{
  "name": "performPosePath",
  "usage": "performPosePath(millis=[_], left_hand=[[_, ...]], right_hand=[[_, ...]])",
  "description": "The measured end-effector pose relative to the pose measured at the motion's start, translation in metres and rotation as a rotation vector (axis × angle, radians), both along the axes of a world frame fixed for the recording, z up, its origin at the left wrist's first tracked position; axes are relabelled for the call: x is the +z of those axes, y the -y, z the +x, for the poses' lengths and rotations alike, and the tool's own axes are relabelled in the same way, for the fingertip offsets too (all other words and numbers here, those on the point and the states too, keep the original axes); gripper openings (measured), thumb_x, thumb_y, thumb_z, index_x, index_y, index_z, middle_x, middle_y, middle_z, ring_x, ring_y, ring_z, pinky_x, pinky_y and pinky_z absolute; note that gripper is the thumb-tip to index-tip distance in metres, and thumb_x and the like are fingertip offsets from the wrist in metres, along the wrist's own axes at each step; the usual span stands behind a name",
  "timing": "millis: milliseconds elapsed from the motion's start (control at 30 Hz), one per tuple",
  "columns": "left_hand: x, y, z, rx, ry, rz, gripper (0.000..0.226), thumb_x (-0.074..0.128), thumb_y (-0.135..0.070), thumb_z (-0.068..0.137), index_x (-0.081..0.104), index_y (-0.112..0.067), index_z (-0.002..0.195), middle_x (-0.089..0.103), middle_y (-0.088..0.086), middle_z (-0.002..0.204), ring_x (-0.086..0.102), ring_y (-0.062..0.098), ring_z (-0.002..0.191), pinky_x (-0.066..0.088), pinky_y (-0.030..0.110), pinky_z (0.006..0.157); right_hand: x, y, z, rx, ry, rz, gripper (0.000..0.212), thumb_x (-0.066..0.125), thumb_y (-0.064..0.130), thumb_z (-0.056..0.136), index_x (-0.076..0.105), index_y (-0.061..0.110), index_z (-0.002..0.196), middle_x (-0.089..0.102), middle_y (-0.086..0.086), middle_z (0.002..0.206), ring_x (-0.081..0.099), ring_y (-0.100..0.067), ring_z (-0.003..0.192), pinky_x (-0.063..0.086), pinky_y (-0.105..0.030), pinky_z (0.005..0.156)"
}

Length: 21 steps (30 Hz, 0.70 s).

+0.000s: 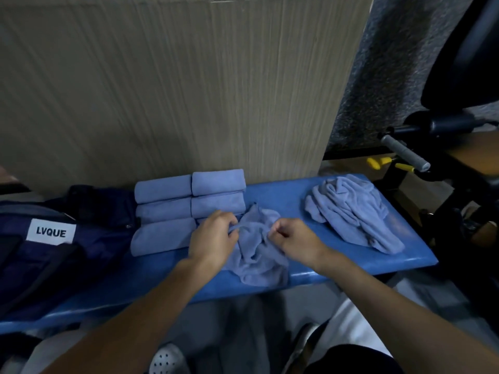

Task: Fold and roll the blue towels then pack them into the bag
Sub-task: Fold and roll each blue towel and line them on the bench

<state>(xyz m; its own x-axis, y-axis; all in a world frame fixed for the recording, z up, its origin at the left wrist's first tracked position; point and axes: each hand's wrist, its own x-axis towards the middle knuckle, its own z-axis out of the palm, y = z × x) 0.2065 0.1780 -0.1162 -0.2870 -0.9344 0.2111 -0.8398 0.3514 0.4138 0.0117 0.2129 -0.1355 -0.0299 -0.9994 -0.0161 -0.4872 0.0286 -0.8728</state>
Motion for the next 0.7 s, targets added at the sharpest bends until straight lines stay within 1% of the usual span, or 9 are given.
performPosePath(millis=[67,133,200,300,400,533,600,667,700], left_hand=[[-0.008,-0.002,0.006,0.047,0.029,0.041,0.007,0.059,-0.026,0.093,0.063,-0.021,0.093,0.063,-0.003,0.082,0.063,0.024,0.085,0.043,0.031,0.062],[-0.017,-0.002,0.012,0.066,0.018,0.069,0.009,0.06,-0.028,0.091,0.065,-0.022,0.096,0.069,0.001,0.083,0.065,0.026,0.086,0.05,0.034,0.066],[-0.025,-0.002,0.017,0.05,-0.056,0.104,0.009,0.061,-0.024,0.089,0.065,-0.022,0.097,0.07,0.0,0.077,0.068,0.024,0.081,0.054,0.039,0.069],[-0.03,-0.006,0.017,-0.027,-0.245,0.166,0.017,0.063,-0.014,0.087,0.064,-0.022,0.102,0.07,-0.005,0.07,0.068,0.01,0.068,0.056,0.038,0.068],[-0.031,-0.005,0.013,0.022,-0.424,0.262,0.021,0.063,-0.018,0.089,0.068,-0.023,0.109,0.072,-0.007,0.078,0.068,0.006,0.073,0.057,0.032,0.073],[-0.021,-0.003,0.006,0.064,-0.533,0.28,0.018,0.066,-0.027,0.089,0.075,-0.014,0.098,0.071,-0.014,0.081,0.066,0.001,0.076,0.057,0.034,0.08],[-0.017,0.001,0.007,0.063,-0.521,0.235,0.019,0.067,-0.026,0.09,0.073,-0.01,0.098,0.061,-0.02,0.064,0.056,-0.006,0.063,0.054,0.023,0.07],[-0.014,0.004,0.01,0.054,-0.491,0.184,0.019,0.066,-0.021,0.091,0.073,-0.007,0.102,0.052,-0.02,0.047,0.05,-0.006,0.05,0.04,0.01,0.056],[-0.012,0.005,0.011,0.053,-0.479,0.147,0.018,0.067,-0.019,0.09,0.073,-0.006,0.102,0.053,-0.016,0.047,0.051,-0.003,0.05,0.039,0.01,0.055]], right_hand=[[-0.008,-0.003,0.003,0.074,-0.002,0.075,0.037,0.058,0.014,0.094,0.055,0.016,0.057,0.059,-0.007,0.056,0.052,-0.015,0.055,0.046,-0.03,0.059],[-0.016,0.002,0.001,0.029,-0.072,0.067,0.037,0.057,0.02,0.095,0.057,0.006,0.06,0.063,-0.016,0.062,0.054,-0.019,0.059,0.049,-0.034,0.065],[-0.026,0.014,-0.004,-0.06,-0.159,-0.001,0.027,0.059,0.019,0.092,0.06,0.013,0.066,0.064,-0.01,0.068,0.056,-0.018,0.065,0.049,-0.036,0.072],[-0.03,0.035,-0.007,-0.143,-0.207,-0.052,0.004,0.061,0.016,0.09,0.063,0.019,0.087,0.067,-0.006,0.079,0.062,-0.024,0.077,0.05,-0.035,0.077],[-0.027,0.059,0.002,-0.07,-0.262,0.002,0.019,0.061,0.017,0.092,0.058,0.014,0.111,0.061,-0.003,0.086,0.055,-0.019,0.082,0.042,-0.026,0.074],[-0.039,0.081,0.009,0.13,-0.443,0.103,0.022,0.059,0.021,0.091,0.066,0.007,0.107,0.064,-0.009,0.1,0.06,-0.024,0.094,0.046,-0.03,0.082],[-0.05,0.087,0.012,0.206,-0.576,0.119,0.024,0.056,0.025,0.093,0.069,0.006,0.101,0.063,-0.013,0.106,0.059,-0.027,0.101,0.043,-0.027,0.08],[-0.053,0.09,0.013,0.204,-0.605,0.106,0.029,0.05,0.023,0.094,0.067,-0.001,0.095,0.059,-0.017,0.1,0.057,-0.026,0.094,0.037,-0.025,0.074],[-0.051,0.089,0.013,0.17,-0.57,0.092,0.031,0.048,0.023,0.093,0.066,-0.001,0.088,0.057,-0.016,0.094,0.056,-0.025,0.088,0.036,-0.026,0.071]])
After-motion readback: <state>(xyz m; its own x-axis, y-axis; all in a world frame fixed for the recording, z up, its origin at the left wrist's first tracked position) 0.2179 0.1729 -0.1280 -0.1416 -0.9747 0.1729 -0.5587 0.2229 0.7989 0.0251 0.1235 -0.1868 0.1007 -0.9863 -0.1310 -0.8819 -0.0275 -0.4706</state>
